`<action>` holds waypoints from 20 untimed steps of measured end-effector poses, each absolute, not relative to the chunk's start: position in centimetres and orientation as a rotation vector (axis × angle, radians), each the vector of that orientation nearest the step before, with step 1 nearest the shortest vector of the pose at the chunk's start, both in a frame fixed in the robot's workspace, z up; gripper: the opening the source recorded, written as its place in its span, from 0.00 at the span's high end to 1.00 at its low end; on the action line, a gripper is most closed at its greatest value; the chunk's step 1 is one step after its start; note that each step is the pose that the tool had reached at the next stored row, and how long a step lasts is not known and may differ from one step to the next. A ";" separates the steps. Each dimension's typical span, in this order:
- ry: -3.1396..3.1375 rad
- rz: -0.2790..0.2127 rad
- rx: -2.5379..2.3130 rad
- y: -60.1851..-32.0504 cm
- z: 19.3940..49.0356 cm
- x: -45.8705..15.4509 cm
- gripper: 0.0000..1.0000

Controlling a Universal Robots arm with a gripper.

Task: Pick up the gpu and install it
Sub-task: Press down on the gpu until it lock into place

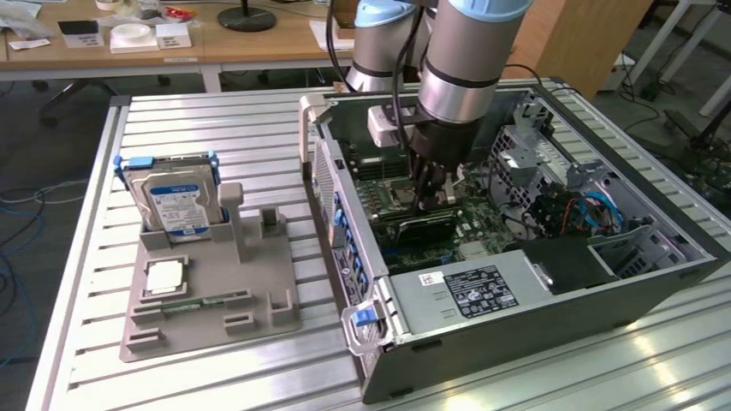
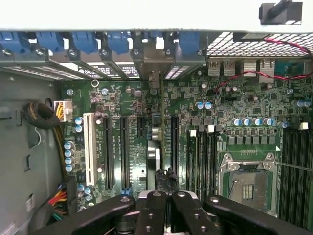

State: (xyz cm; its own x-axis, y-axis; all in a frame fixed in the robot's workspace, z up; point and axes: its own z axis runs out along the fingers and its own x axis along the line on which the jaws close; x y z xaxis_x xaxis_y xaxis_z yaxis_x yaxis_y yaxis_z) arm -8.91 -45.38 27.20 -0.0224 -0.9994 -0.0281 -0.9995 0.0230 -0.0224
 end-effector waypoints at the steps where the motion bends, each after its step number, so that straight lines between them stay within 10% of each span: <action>1: 2.221 0.006 -2.171 -45.4 27.1 -8.9 0.89; 20: 2.220 0.007 -2.171 -45.3 26.4 -8.9 0.89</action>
State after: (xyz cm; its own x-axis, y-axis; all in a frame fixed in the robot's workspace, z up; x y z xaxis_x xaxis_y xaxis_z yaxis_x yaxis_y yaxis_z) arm -8.91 -45.27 26.43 -0.0223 -0.9993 -0.0294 -0.9995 0.0230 -0.0223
